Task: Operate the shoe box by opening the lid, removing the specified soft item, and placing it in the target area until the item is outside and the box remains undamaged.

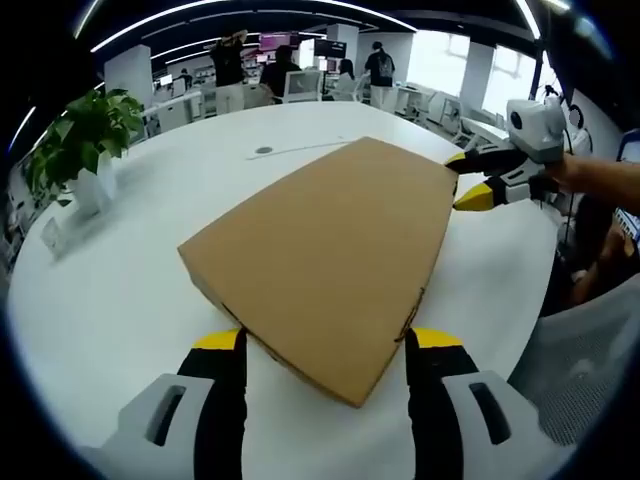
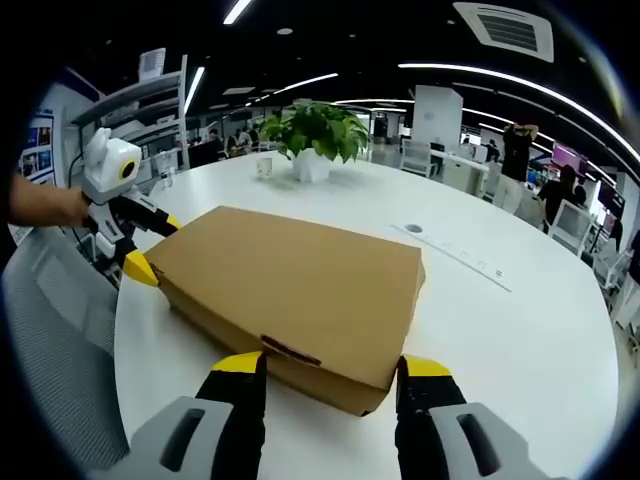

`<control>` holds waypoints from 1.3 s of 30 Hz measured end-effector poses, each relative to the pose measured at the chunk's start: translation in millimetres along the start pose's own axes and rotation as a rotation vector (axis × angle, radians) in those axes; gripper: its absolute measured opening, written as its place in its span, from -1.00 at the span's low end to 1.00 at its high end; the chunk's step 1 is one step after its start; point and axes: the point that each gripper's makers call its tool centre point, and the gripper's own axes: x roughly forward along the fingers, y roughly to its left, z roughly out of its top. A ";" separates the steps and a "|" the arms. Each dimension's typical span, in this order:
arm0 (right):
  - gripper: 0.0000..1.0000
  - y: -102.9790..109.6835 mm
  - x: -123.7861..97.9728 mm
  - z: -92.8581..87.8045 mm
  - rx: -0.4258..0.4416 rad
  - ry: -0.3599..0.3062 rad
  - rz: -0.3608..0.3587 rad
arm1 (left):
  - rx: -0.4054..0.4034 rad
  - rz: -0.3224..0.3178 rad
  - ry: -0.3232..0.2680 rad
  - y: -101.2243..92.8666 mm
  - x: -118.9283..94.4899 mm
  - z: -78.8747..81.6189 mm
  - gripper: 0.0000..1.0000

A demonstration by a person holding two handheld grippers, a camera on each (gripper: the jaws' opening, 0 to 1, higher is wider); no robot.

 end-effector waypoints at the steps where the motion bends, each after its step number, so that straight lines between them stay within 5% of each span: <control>1: -0.05 1.3 -0.1 -0.3 -0.001 -0.001 -0.002 | 0.000 -0.005 0.001 1.8 -0.9 -0.6 0.29; 39: -0.34 66.3 9.4 9.1 0.059 -0.028 -0.081 | 0.027 -0.032 0.025 60.1 -33.9 -18.6 0.01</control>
